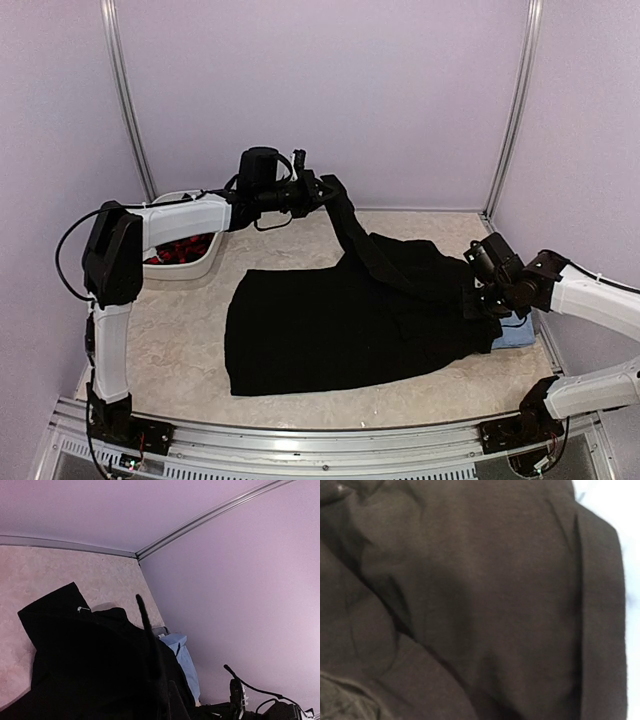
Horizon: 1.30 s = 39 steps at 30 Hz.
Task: Fold and stack the long sleeve shirts
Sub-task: Smooth out the 1/3-folded shirt at the center of the board, then fold the sleeve of the 1/3-folded shirt.
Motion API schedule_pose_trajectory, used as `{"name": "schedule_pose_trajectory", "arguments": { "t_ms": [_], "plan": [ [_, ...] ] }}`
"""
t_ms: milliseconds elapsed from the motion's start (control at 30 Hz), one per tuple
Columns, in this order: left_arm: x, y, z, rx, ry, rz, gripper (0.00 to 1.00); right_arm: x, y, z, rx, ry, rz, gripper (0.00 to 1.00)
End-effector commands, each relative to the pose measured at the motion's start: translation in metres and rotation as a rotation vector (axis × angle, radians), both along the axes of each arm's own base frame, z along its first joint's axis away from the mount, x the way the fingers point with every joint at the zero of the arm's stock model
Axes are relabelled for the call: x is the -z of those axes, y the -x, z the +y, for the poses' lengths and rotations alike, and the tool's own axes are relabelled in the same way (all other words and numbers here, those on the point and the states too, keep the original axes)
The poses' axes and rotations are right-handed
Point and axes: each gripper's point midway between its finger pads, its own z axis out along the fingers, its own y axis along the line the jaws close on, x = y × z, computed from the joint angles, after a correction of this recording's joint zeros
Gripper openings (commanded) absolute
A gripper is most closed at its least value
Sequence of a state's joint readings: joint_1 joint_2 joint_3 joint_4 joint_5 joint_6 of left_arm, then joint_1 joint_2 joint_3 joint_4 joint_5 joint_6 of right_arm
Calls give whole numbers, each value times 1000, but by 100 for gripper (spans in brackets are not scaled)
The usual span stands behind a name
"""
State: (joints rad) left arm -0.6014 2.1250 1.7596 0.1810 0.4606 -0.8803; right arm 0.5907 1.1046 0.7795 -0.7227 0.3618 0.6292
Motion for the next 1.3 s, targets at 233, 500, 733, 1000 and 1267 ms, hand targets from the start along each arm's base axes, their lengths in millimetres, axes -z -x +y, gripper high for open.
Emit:
{"name": "schedule_pose_trajectory", "arguments": {
  "t_ms": [233, 500, 733, 1000, 1267],
  "plan": [
    [6, 50, 34, -82, -125, -27, 0, 1, 5, -9, 42, -20, -21, 0],
    [26, 103, 34, -108, -238, -28, 0, -9, 12, 15, -82, -124, -8, 43],
    [45, 140, 48, -149, -295, -1, 0, -37, 30, 42, -243, -290, -38, 74],
    [29, 173, 51, -156, -361, -35, 0, -45, 29, 54, -308, -326, -66, 75],
    [6, 205, 57, -175, -397, -63, 0, -34, 17, 60, -326, -285, -49, 75]
  ]
}}
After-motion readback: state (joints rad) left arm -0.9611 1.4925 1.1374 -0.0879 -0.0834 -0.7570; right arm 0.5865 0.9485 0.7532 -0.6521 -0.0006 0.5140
